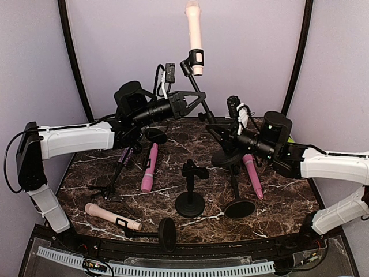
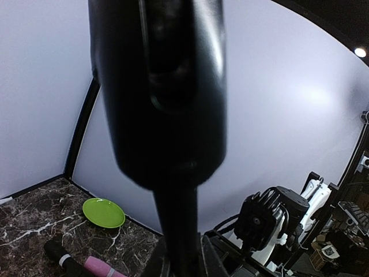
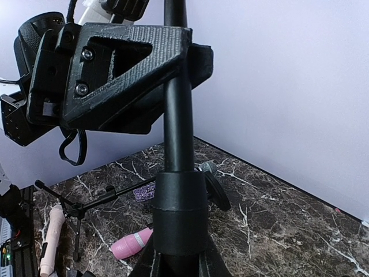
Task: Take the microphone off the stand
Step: Pass from the right arm to the left
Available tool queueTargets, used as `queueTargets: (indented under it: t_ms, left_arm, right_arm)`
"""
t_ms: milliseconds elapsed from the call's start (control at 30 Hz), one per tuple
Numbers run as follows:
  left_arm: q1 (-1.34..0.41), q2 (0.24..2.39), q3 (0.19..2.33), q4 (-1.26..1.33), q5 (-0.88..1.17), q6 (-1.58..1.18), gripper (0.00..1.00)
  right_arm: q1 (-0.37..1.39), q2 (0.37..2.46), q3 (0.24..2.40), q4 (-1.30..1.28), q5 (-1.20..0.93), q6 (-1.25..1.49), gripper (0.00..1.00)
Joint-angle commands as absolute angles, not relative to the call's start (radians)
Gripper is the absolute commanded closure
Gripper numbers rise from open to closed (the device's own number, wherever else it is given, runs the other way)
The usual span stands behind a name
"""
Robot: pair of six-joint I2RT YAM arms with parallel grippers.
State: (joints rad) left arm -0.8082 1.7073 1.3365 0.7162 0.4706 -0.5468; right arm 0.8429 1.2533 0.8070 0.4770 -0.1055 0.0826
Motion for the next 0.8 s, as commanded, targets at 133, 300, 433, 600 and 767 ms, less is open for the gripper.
queueTargets:
  t_ms: [133, 300, 433, 600, 767]
  left_arm:
    - [-0.816, 1.653, 1.331, 0.729, 0.438, -0.407, 1.00]
    - [-0.815, 1.642, 1.356, 0.653, 0.399, -0.333, 1.00]
    - [-0.814, 1.642, 1.353, 0.653, 0.416, -0.285, 1.00]
    - [-0.814, 1.636, 1.303, 0.723, 0.474, -0.224, 1.00]
    - [-0.814, 1.615, 1.270, 0.739, 0.435, -0.232, 1.00]
  right_arm:
    - [0.848, 1.154, 0.785, 0.512, -0.013, 0.084, 0.59]
    - [0.844, 1.064, 0.783, 0.405, 0.035, 0.060, 0.26]
    - [0.838, 1.021, 0.799, 0.349, 0.030, 0.087, 0.17]
    - [0.832, 1.057, 0.874, 0.273, -0.016, 0.155, 0.16]
    - [0.828, 1.141, 0.896, 0.259, -0.035, 0.190, 0.16]
